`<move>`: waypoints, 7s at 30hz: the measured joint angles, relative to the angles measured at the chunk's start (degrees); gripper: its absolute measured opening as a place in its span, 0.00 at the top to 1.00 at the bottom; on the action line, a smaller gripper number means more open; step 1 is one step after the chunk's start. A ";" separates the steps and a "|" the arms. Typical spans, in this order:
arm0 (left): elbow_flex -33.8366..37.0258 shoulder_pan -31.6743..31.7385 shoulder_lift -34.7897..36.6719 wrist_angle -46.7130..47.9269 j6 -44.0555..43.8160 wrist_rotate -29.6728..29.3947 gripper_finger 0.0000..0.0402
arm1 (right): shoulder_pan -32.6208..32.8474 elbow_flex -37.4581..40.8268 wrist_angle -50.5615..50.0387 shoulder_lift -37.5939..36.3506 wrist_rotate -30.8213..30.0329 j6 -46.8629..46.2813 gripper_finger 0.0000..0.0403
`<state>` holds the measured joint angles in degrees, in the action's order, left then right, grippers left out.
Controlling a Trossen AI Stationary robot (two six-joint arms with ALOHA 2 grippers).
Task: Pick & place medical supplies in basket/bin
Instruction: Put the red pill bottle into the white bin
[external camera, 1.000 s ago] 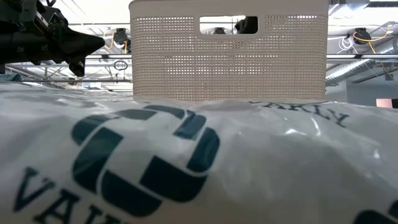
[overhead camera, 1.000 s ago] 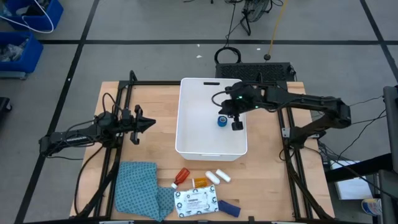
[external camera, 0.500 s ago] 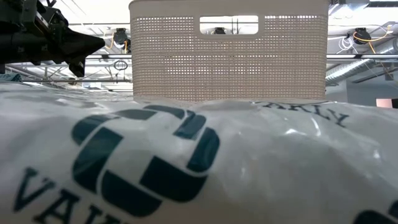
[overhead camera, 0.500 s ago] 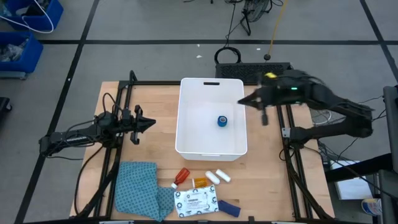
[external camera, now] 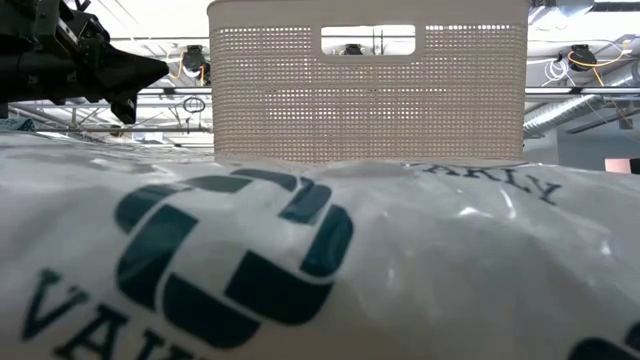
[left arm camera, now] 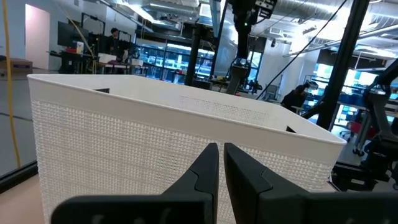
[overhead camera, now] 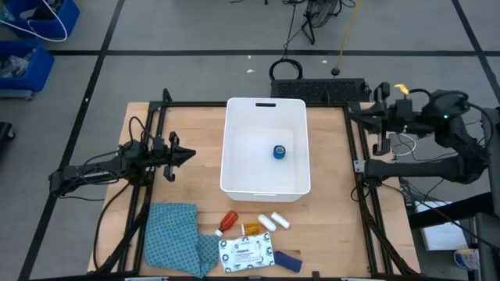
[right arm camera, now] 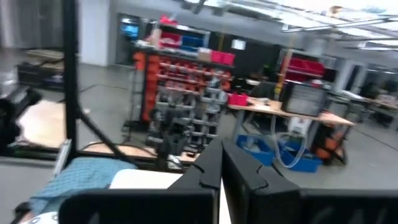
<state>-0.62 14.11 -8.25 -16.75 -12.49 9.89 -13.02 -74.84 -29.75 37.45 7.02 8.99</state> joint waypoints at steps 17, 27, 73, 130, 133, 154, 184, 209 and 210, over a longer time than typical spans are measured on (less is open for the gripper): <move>0.00 0.00 0.01 0.20 -0.33 0.02 0.93 | 0.00 30.65 20.36 -18.13 4.99 -6.78 1.00; 0.00 0.00 0.00 0.31 -1.82 0.06 0.93 | 0.00 44.38 31.90 -19.14 5.03 -7.93 1.00; -6.34 -0.31 -0.05 -8.98 -6.68 10.05 0.93 | 0.00 58.50 38.95 -20.26 8.33 -3.18 1.00; -66.75 -51.47 -81.80 26.60 -28.06 -39.60 0.93 | 0.00 58.46 41.50 -20.24 8.16 -0.30 1.00; -68.10 -51.42 -84.48 28.27 -31.50 -38.39 0.93 | -0.02 58.46 41.48 -20.24 8.16 -0.32 1.00; -68.48 -51.21 -89.56 45.46 -47.56 -34.62 0.93 | 0.00 58.46 41.48 -20.15 8.14 0.49 1.00; -68.41 -49.44 -93.60 52.89 -50.83 -32.89 0.09 | -0.02 58.46 40.84 -20.02 8.14 0.12 1.00; -68.35 -46.68 -100.66 51.17 -46.48 -32.07 0.07 | -0.02 58.46 40.65 -20.04 8.14 0.09 1.00; -68.37 -46.51 -101.17 50.73 -46.21 -31.44 0.07 | 0.00 58.46 40.64 -20.04 8.14 0.09 1.00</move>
<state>-68.99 -32.40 -109.42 33.98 -58.70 -21.55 -13.02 -16.38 10.89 17.41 15.16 9.08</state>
